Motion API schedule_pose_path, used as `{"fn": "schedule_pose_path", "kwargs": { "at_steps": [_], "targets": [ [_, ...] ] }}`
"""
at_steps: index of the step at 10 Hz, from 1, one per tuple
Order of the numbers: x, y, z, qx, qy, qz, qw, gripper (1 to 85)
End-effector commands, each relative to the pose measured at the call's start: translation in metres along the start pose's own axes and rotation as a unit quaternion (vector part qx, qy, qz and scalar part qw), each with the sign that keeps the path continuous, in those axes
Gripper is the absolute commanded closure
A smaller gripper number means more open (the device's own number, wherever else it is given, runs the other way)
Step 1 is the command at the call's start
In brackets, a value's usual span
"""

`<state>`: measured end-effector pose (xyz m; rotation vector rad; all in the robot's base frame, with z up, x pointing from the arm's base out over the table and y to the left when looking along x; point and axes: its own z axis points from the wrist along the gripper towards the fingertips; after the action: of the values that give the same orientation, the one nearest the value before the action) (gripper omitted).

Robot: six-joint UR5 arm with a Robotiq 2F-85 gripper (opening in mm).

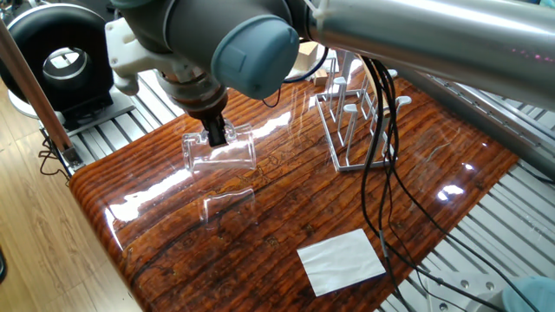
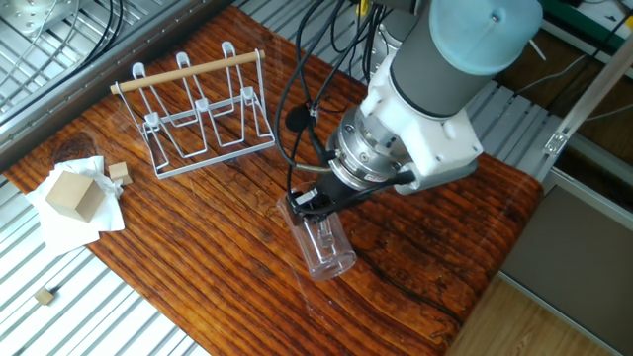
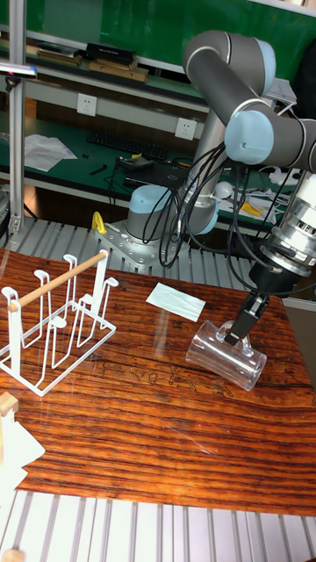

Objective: Put the cup on the cup rack

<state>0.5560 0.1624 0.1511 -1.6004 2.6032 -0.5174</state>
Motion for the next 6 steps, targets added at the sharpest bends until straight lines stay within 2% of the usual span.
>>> {"fn": "schedule_pose_path", "kwargs": {
  "at_steps": [1,2,3,6],
  "targets": [
    [-0.005,0.003,-0.001,-0.008,-0.011,0.016,0.9998,84.7],
    [0.0,0.001,-0.003,-0.004,-0.005,0.015,0.9999,84.7],
    [0.007,0.001,-0.011,-0.005,-0.011,0.016,0.9998,84.7],
    [0.017,-0.005,-0.038,-0.027,-0.051,0.021,0.9981,84.7]
  ]
}}
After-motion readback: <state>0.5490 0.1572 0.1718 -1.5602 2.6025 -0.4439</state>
